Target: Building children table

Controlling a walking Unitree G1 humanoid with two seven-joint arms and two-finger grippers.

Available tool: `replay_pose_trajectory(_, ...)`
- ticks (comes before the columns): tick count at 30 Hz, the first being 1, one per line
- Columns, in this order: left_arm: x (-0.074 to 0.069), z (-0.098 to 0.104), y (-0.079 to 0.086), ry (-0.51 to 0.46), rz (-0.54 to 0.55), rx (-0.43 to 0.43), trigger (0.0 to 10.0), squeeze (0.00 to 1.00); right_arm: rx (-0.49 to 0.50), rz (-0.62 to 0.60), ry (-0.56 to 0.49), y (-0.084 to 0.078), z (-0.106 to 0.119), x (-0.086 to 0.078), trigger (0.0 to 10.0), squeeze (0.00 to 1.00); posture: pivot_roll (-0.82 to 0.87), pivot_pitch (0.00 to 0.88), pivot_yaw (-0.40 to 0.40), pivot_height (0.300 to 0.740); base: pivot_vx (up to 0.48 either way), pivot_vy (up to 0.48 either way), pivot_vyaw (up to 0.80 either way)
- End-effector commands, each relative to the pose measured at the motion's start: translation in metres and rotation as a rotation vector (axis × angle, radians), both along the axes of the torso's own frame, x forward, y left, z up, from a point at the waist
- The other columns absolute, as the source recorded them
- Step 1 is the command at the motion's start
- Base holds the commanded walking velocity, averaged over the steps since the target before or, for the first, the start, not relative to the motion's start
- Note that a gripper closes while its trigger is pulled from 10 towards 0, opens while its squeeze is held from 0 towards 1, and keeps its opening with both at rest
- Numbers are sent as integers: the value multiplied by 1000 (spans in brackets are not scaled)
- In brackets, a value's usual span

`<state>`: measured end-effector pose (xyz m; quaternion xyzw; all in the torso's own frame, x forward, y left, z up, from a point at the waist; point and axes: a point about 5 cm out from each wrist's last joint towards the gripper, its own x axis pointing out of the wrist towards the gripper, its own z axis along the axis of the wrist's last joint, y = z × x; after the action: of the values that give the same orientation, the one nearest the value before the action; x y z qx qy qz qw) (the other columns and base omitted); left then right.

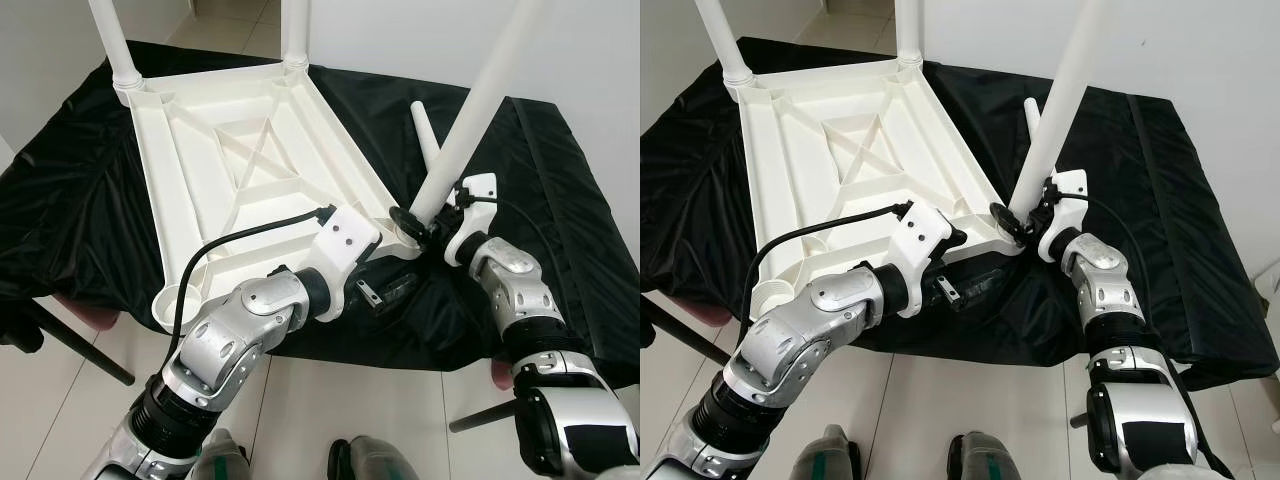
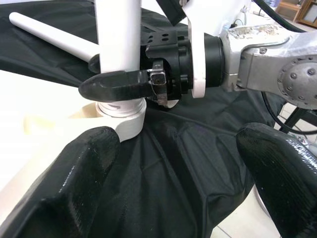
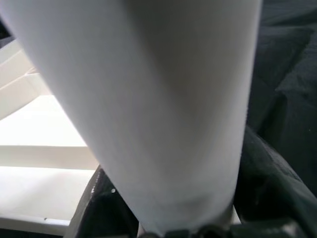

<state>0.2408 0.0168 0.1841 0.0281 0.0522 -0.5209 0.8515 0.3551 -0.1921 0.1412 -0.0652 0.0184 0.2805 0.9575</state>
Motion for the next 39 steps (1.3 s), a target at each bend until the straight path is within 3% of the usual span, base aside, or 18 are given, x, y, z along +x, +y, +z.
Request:
replay_pose_trajectory(1,-2,0,0,1,-6,8,10000,0,-36,14,17,-6,-3,-1,0,0,-18,46,-47,740,0,0,0)
replay_pose_trajectory(8,-3,-1,0,2,-6,8,10000,0,-50,11,26,-13,-5,-2,0,0,-24,46,-45,740,0,0,0)
replay_pose_trajectory(15,-3,-1,-1,3,-18,7,10000,0,-50,-14,11,-34,-3,-3,0,0,-39,47,-40,740,0,0,0)
replay_pose_trajectory(23,-3,-1,-2,3,-25,6,10000,0,-28,-12,6,-35,-5,-6,0,0,-44,48,-39,740,0,0,0)
replay_pose_trajectory(24,-3,-1,-2,4,-26,6,10000,0,-7,-9,0,-29,-6,-6,10000,0,-41,49,-42,740,0,0,0)
replay_pose_trajectory(28,-4,-1,-2,7,-26,6,10000,0,34,-19,-28,-14,-5,-7,10000,0,-37,49,-46,740,0,0,0)
replay_pose_trajectory(29,-5,-2,-1,8,-25,6,10000,0,73,-54,-47,0,-6,-9,10000,0,-30,46,-52,740,0,0,0)
replay_pose_trajectory(31,-5,-2,-1,8,-25,6,10000,0,73,-54,-47,0,-6,-9,10000,0,-30,46,-52,740,0,0,0)
replay_pose_trajectory(37,-5,-3,0,11,-23,6,10000,0,101,-208,-92,15,-6,-16,10000,0,-34,41,-51,740,0,0,0)
replay_pose_trajectory(39,-5,-3,-1,11,-29,7,10000,0,149,-334,-83,16,-6,-17,10000,0,-37,37,-49,740,0,0,0)
